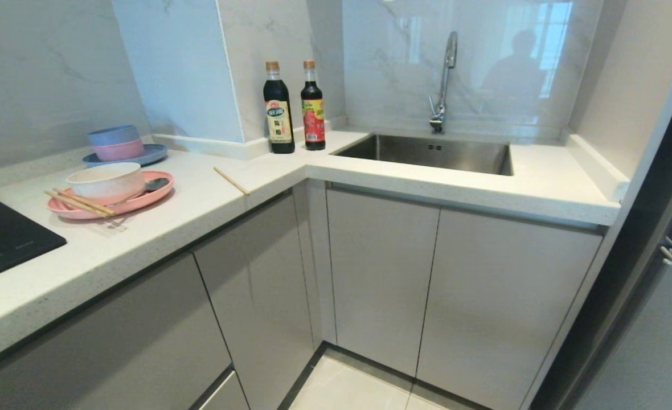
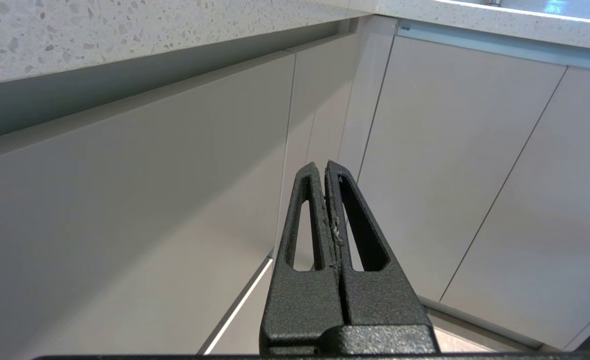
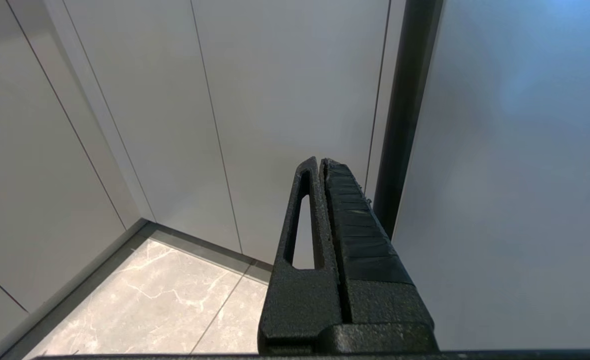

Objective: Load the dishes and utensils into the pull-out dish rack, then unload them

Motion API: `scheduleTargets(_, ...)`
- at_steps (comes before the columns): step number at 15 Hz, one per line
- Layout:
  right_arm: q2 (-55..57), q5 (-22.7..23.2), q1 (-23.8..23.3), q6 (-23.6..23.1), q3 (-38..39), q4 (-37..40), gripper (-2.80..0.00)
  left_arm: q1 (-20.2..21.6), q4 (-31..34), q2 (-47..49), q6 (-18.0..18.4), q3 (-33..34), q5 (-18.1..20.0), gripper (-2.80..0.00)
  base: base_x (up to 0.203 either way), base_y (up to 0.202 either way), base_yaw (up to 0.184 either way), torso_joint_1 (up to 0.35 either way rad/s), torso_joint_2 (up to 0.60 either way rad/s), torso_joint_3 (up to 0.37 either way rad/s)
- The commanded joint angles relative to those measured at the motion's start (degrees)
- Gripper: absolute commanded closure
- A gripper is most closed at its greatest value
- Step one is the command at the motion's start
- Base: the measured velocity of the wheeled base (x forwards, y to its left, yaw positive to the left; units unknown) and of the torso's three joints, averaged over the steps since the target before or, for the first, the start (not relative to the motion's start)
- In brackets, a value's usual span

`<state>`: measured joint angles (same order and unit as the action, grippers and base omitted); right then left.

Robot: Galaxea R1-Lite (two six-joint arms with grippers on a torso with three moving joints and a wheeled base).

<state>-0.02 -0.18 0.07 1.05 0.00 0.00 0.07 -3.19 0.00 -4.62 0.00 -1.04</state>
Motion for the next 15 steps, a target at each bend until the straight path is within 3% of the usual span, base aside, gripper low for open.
scheduleTargets(1, 0.02, 0.01, 0.01, 0.01, 0.09, 0.0, 0.0, 0.01, -0.06, 0.09, -0.03, 1.23, -0.02, 0.0, 0.0, 0.0, 0.0, 0.0, 0.0, 0.0)
scheduleTargets(15, 0.02, 0.01, 0.01, 0.01, 0.09, 0.0, 0.0, 0.01, -0.06, 0.09, -0.04, 1.23, -0.02, 0.0, 0.0, 0.0, 0.0, 0.0, 0.0, 0.0)
